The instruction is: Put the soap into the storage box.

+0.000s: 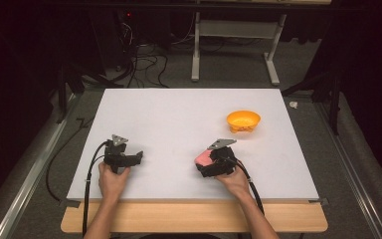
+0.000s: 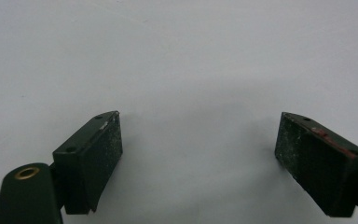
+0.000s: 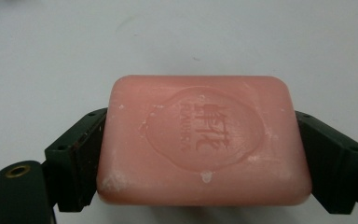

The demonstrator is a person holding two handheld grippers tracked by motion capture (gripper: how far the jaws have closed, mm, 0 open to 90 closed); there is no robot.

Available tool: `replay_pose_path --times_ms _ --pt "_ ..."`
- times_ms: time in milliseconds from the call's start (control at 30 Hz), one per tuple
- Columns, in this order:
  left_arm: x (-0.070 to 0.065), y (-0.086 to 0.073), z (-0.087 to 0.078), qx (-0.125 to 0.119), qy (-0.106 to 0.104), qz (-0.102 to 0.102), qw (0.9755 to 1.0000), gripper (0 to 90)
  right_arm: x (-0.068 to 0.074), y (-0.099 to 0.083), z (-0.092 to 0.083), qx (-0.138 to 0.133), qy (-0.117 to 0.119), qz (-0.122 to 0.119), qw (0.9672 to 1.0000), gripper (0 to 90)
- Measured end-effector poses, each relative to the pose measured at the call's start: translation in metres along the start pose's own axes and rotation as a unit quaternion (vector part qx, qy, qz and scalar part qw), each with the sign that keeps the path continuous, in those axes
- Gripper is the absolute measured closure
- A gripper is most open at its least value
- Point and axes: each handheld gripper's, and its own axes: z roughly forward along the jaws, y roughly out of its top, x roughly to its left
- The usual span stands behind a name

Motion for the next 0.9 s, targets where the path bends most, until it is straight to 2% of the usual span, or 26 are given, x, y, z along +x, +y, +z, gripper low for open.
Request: replay_pose_path --times_ms 433,900 --pt "0.000 0.000 0.000 0.000 -0.001 0.000 1.0000 15.3 -0.014 -0.005 -0.020 -0.006 -0.024 0.029 0.9993 13.6" --pt "0.000 0.000 0.000 0.000 -0.001 0.000 1.0000 15.3 -0.035 -0.014 -0.043 -0.016 -0.046 0.074 0.9961 13.6"
